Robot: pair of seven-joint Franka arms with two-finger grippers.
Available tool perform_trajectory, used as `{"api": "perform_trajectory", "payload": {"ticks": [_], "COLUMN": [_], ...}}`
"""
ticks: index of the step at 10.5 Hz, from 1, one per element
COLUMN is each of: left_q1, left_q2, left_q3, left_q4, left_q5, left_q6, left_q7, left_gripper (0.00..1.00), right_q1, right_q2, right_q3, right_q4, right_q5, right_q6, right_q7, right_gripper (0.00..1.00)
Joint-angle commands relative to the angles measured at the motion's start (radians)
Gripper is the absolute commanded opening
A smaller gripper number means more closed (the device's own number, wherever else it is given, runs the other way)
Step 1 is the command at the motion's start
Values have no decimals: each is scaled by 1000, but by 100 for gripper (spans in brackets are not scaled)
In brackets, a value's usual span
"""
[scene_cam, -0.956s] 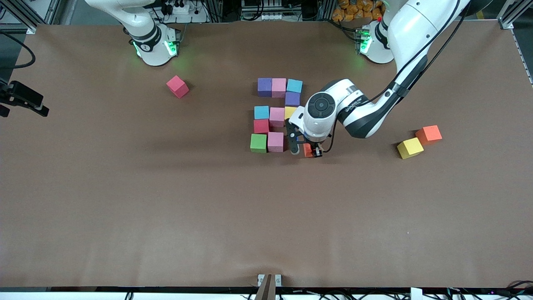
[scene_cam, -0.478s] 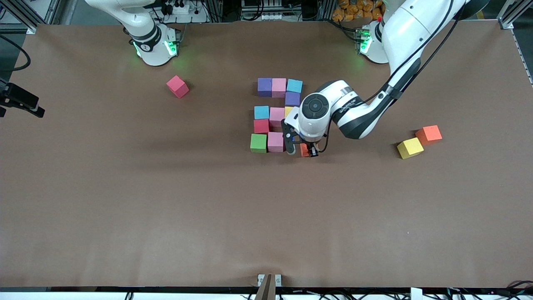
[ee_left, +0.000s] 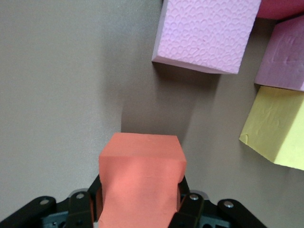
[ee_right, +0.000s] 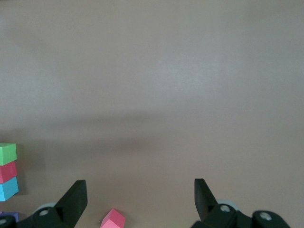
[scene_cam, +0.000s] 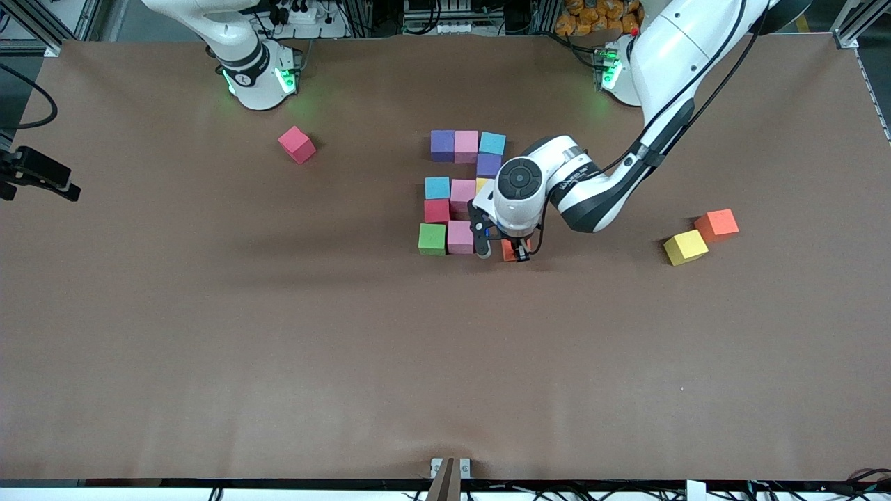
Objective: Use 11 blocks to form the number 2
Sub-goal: 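Lower the orange cube below the lavender cube with the left gripper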
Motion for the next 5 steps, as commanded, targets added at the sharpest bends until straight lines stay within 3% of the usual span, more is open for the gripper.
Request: {"api": "perform_trajectory", "payload": {"ticks": [1,3,5], "left_q1": [-21,-33,-54], "left_q2": [19,19,19], "left_q3": [5,4,4], "left_q4": [25,25,25], "left_q5": [74,73,74], "left_q6": [-13,-12,-10], "left_q7": [1,1,-8], "left_gripper": [21,20,19], "right_q1": [6,20,54], "right_q2": [19,30,24], "right_q3": [3,5,6], "right_q4": [9,5,-20], "right_q5": [5,2,-69], "right_q6": [-13,-15,-13], "right_q7": [2,1,-30], "right_gripper": [100,100,100]}}
